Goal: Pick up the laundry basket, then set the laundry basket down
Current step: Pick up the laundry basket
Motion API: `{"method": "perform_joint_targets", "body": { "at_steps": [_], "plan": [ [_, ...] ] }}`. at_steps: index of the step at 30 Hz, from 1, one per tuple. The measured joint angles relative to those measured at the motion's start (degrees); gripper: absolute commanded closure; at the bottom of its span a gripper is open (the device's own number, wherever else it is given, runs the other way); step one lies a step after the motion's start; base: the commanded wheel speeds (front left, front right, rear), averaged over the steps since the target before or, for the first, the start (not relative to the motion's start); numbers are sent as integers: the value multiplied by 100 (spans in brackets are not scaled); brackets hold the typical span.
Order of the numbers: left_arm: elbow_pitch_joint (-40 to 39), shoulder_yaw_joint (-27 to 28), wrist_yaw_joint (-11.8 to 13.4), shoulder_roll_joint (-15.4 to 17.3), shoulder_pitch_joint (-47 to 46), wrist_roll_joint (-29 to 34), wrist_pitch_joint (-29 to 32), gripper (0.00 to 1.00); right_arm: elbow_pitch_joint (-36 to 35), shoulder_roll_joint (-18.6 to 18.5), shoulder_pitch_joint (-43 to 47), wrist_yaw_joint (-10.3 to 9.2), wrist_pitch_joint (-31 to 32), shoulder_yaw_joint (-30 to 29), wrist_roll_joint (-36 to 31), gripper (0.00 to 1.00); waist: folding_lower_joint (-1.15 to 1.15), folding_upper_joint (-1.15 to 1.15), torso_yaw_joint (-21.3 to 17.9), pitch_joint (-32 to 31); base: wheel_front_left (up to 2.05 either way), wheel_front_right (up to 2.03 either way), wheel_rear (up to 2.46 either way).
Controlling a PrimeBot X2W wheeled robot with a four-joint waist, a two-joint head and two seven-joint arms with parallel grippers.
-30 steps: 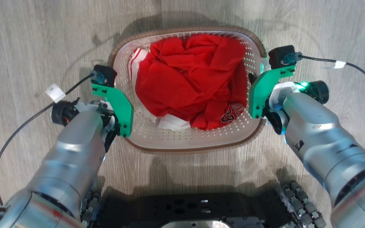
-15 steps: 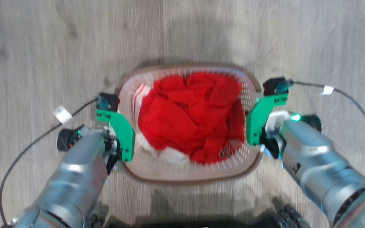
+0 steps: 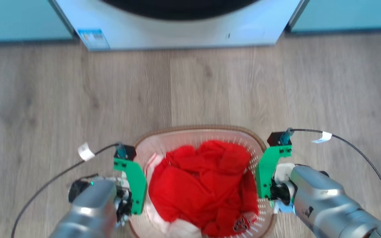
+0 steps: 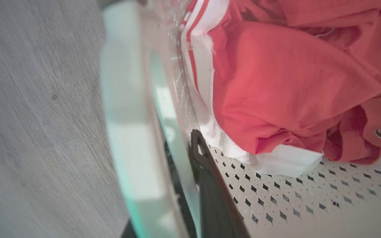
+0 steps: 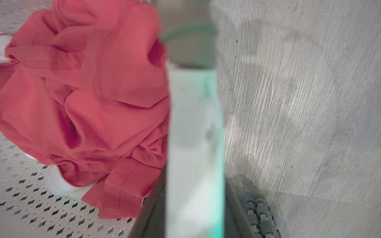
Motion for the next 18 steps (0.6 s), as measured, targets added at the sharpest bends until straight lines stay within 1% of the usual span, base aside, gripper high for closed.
{"method": "perform_joint_targets", "body": {
  "at_steps": [8,14,15,18],
  "plan": [
    [-487,-480,7,154,384,-547,740,100,-11,-37,341,-5,453,222,267,100,0,0,16,-894,0,0,0],
    [-534,-756,7,221,674,-928,1053,100,-93,-37,637,-47,660,408,447,100,0,0,20,-1499,0,0,0],
    [-534,-756,7,221,674,-928,1053,100,-93,-37,637,-47,660,408,447,100,0,0,20,-1499,0,0,0],
    [-533,-854,7,232,828,-1056,1193,100,-142,-40,825,-48,711,481,536,100,0,0,16,-1761,0,0,0]
  ]
}}
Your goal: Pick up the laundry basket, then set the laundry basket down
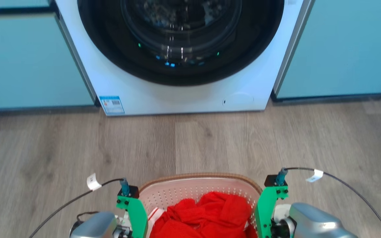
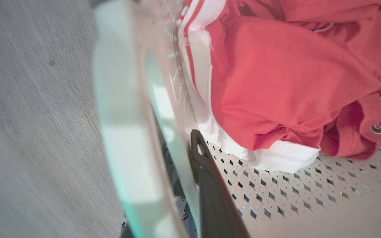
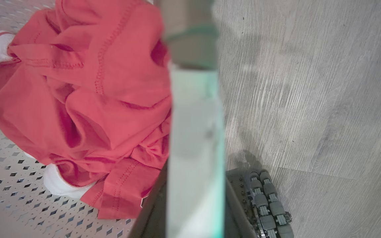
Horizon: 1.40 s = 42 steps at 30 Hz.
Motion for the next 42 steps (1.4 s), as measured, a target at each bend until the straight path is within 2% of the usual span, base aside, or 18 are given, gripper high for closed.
{"method": "perform_joint_targets", "body": {
  "at_steps": [7,42],
  "plan": [
    [0,-270,0,24,11,-186,83,100,-29,-7,65,0,3,160,152,100,0,0,37,-301,0,0,0],
    [76,-878,0,45,-125,-884,22,100,40,-10,-35,-1,-151,516,501,100,0,0,29,-249,0,0,0]
  ]
}}
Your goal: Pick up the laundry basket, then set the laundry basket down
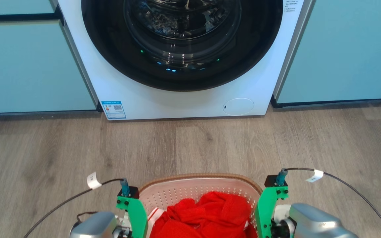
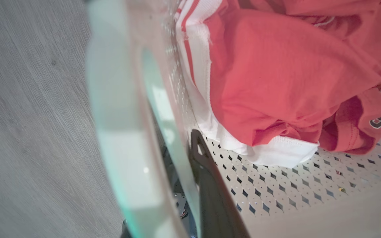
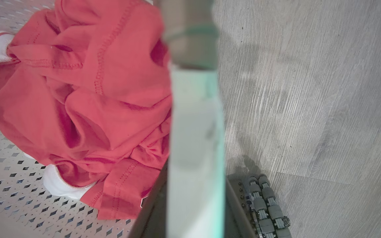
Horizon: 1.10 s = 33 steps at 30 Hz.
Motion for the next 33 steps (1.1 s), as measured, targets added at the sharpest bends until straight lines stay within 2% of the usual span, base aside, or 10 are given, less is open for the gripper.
{"method": "perform_joint_targets", "body": {
  "at_steps": [33],
  "plan": [
    [121,-215,-1,-36,-8,-233,-76,100,5,1,-9,0,-14,148,115,100,0,0,33,4,0,0,0]
  ]
}}
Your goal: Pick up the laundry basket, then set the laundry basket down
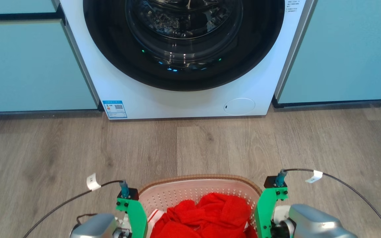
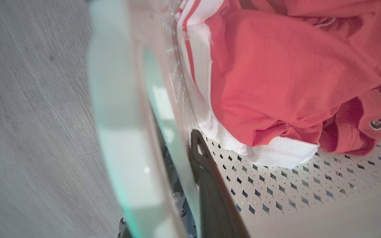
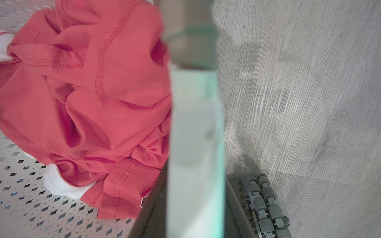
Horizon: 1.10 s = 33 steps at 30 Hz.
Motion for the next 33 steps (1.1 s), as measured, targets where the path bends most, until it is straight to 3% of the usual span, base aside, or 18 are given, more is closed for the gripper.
{"method": "perform_joint_targets", "body": {
  "at_steps": [17,33],
  "plan": [
    [82,-100,-1,-35,-214,-31,-279,100,29,0,-233,1,-221,27,25,100,0,0,-23,372,0,0,0],
    [287,-101,-1,-82,-1426,219,-1386,100,222,1,-1409,2,-1360,-23,-78,100,2,0,-13,2411,0,0,0]
  ]
}}
